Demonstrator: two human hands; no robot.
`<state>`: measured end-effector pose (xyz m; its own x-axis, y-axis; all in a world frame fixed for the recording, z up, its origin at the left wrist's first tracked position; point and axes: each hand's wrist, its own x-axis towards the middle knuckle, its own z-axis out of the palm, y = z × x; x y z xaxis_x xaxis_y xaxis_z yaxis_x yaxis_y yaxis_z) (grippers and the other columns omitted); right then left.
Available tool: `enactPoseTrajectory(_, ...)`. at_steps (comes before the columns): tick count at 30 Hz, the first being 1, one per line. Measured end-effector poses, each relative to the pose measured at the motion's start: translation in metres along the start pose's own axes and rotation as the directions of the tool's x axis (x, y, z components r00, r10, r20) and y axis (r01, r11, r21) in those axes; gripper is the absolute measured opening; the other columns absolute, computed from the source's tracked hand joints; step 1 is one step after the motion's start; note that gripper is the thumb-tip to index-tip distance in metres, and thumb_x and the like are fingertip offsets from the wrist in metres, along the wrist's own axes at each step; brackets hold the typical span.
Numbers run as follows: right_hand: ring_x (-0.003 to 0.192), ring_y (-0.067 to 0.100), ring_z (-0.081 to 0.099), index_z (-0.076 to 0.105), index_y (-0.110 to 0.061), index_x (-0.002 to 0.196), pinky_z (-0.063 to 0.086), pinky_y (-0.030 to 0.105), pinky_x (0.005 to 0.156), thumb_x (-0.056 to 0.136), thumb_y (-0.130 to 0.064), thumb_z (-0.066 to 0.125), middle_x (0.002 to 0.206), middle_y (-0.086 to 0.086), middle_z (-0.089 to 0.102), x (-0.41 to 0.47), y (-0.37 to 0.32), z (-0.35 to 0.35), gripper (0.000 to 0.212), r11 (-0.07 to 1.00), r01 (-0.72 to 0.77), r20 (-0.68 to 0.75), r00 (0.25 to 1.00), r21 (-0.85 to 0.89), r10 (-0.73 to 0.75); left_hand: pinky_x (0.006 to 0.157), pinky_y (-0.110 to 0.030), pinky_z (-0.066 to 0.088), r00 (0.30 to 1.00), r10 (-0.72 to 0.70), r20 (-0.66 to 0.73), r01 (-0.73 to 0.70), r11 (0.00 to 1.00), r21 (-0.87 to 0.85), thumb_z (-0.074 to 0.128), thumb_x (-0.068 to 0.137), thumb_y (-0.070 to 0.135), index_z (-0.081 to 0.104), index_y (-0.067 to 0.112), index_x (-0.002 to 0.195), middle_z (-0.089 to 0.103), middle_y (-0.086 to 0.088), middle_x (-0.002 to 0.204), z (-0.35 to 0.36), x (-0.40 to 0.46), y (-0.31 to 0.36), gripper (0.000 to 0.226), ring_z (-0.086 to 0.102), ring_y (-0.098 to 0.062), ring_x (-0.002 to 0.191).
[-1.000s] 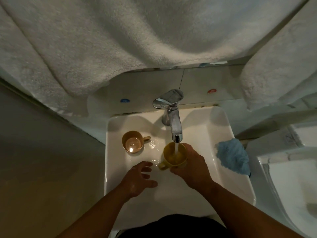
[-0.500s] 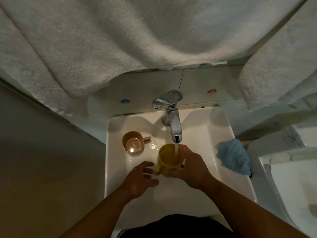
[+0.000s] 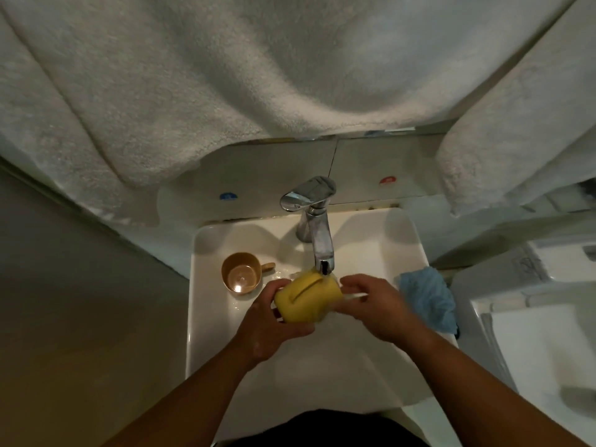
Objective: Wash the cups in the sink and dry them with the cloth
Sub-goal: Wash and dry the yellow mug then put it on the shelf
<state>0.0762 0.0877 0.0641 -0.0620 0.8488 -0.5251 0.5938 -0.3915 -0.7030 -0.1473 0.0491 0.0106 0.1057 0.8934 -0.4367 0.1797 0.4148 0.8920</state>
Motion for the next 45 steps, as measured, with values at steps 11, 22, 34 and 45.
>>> enactPoseTrajectory(11, 0.136, 0.019, 0.040, 0.047, -0.018, 0.146, 0.038, 0.037, 0.114, 0.084, -0.014, 0.066, 0.151, 0.003, 0.043, -0.012, -0.120, 0.000, 0.066, 0.554, 0.534, -0.111, 0.648, -0.639, -0.753, 0.097, -0.038, 0.054, 0.984, 0.159, -0.081, -0.142, 0.973, 0.183, 0.090, 0.046, 0.057, 0.049, 0.056, 0.128, 0.053, 0.012, 0.131, -0.005, 0.001, 0.004, 0.092, 0.055, -0.011, 0.117)
enactPoseTrajectory(22, 0.148, 0.013, 0.026, 0.035, -0.022, 0.153, 0.022, 0.019, 0.114, 0.082, -0.012, 0.067, 0.161, -0.004, 0.031, -0.013, -0.101, 0.021, 0.078, 0.653, 0.533, -0.106, 0.726, -0.538, -0.679, 0.091, -0.041, 0.053, 0.938, 0.345, -0.025, -0.296, 0.836, 0.462, 0.085, 0.052, 0.052, 0.055, 0.029, 0.130, 0.059, 0.008, 0.118, 0.004, -0.002, 0.006, 0.087, 0.057, -0.016, 0.108)
enactPoseTrajectory(34, 0.085, 0.000, 0.061, 0.054, -0.045, 0.122, 0.050, 0.014, 0.075, 0.096, -0.041, 0.063, 0.103, -0.023, 0.062, -0.047, 0.051, 0.001, 0.028, 0.930, 0.283, 0.140, 0.956, -0.233, -0.256, 0.095, -0.019, 0.046, 0.940, 0.340, -0.014, -0.283, 0.803, 0.524, 0.092, 0.061, 0.043, 0.050, 0.020, 0.141, 0.055, 0.005, 0.129, 0.051, -0.021, 0.008, 0.093, 0.054, -0.009, 0.113)
enactPoseTrajectory(45, 0.077, 0.006, 0.064, 0.063, -0.037, 0.111, 0.052, 0.023, 0.069, 0.096, -0.035, 0.065, 0.090, -0.012, 0.068, -0.049, 0.080, -0.078, 0.016, 0.890, 0.430, -0.013, 0.900, -0.155, -0.437, 0.096, -0.017, 0.047, 0.906, 0.406, -0.124, -0.281, 0.793, 0.541, 0.094, 0.062, 0.043, 0.048, 0.025, 0.141, 0.054, 0.006, 0.134, 0.125, -0.038, 0.070, 0.092, 0.053, -0.008, 0.119)
